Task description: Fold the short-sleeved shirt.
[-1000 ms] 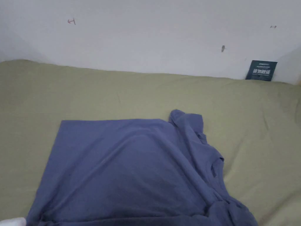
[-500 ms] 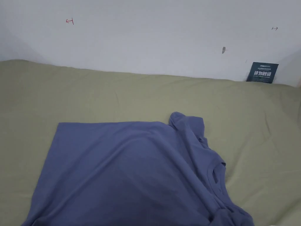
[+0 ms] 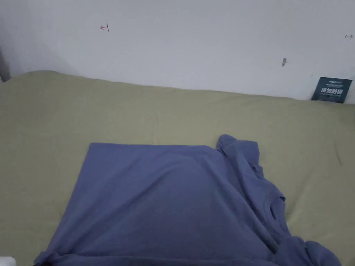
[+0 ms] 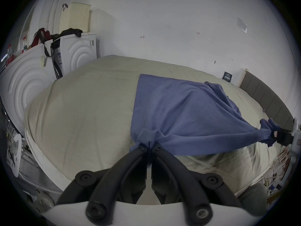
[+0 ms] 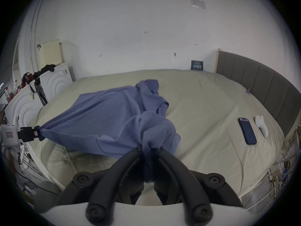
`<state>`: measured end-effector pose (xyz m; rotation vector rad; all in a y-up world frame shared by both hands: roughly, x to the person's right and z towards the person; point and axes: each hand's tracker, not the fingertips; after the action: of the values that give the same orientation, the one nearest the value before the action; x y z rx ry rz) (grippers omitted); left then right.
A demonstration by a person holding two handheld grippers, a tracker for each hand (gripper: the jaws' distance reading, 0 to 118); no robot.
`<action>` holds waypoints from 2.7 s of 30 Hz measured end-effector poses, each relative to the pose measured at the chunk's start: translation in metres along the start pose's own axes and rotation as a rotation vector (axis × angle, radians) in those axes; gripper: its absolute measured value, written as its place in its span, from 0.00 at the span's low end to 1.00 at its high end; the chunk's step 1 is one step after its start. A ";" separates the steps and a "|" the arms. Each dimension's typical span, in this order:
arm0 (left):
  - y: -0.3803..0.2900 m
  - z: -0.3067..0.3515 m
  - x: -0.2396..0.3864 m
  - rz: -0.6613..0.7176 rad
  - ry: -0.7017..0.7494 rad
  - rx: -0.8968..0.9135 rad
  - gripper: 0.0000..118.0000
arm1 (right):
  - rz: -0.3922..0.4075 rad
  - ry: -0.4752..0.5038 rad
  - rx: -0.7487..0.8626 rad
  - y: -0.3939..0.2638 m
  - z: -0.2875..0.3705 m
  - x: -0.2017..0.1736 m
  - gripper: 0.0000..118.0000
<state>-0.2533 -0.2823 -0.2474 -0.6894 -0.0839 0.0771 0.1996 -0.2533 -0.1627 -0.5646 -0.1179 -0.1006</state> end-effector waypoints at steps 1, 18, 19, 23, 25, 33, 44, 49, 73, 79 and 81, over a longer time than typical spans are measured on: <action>0.003 0.002 0.001 -0.012 0.006 0.008 0.03 | 0.005 0.007 0.015 0.005 0.001 -0.001 0.09; 0.126 -0.120 -0.015 -0.172 -0.068 -0.102 0.04 | 0.009 0.073 -0.089 0.104 -0.161 0.013 0.09; 0.131 -0.132 -0.015 -0.166 -0.079 -0.116 0.05 | 0.025 0.067 -0.112 0.109 -0.173 0.015 0.09; 0.142 -0.161 -0.005 -0.209 -0.086 -0.153 0.16 | 0.074 0.009 -0.134 0.122 -0.215 0.014 0.11; 0.143 -0.166 -0.007 -0.202 -0.056 -0.138 0.41 | 0.081 0.019 -0.130 0.125 -0.224 0.016 0.37; 0.140 -0.094 -0.022 0.018 -0.074 0.150 0.70 | 0.015 0.037 0.098 0.128 -0.150 0.007 0.78; 0.052 0.036 0.012 -0.056 -0.024 0.271 0.00 | 0.010 0.016 0.144 0.047 0.001 -0.036 0.01; 0.015 0.039 0.018 -0.050 0.011 0.202 0.00 | 0.018 0.024 0.048 0.002 0.010 -0.038 0.01; 0.066 -0.182 0.006 0.047 -0.017 -0.089 0.68 | -0.052 0.090 -0.054 0.024 -0.061 -0.025 0.01; 0.065 -0.190 0.004 0.012 -0.031 -0.124 0.01 | -0.123 0.067 -0.114 0.016 -0.091 -0.010 0.01; 0.063 -0.187 -0.002 0.021 -0.044 -0.105 0.01 | -0.181 0.046 -0.151 0.014 -0.112 0.001 0.02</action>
<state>-0.2385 -0.3519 -0.4318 -0.7936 -0.1235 0.1085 0.2114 -0.3023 -0.2636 -0.7011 -0.1172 -0.3005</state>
